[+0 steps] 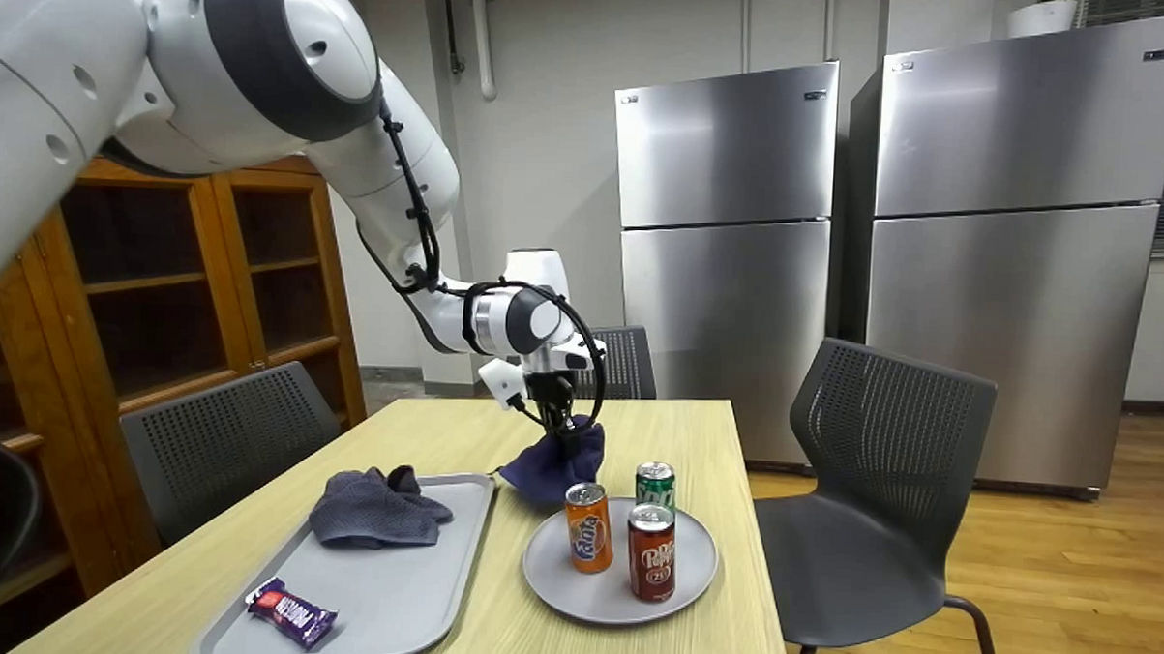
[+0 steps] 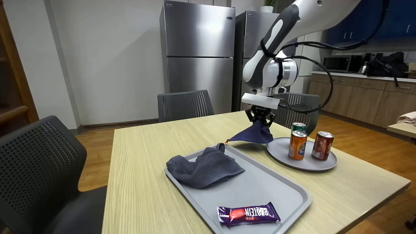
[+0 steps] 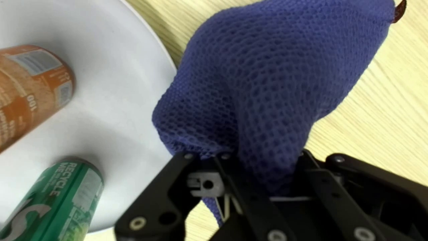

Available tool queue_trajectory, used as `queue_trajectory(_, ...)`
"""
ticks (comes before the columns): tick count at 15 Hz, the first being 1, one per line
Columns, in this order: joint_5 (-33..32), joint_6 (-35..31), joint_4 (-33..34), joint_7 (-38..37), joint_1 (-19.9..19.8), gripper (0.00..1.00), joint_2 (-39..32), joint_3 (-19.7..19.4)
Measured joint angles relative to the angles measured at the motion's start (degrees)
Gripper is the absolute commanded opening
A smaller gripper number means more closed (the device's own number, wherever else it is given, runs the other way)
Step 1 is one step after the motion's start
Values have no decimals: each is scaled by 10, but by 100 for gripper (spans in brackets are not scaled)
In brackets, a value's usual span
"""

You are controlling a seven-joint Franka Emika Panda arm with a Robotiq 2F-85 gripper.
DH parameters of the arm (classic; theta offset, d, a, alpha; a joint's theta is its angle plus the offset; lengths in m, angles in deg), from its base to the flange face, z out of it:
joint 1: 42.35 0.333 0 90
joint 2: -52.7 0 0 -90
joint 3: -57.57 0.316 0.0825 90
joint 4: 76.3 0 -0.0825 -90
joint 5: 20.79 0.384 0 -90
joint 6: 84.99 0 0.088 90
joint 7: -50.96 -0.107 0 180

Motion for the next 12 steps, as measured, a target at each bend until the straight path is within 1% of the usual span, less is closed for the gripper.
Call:
queue_trajectory(1,0,0,5,-3,0,40,-5,0)
queue_trajectory(3,0,0,13,-5,0,53,-15,0)
queue_trajectory(7,0,2,20,-7,0,85,-24,-1)
queue_trajectory(9,0,11,20,0,-2,98,-22,2)
queue_trajectory(10,0,19,20,5,-4,100,-19,6)
queue_trajectory(12,-1,25,15,23,-2,100,-8,12)
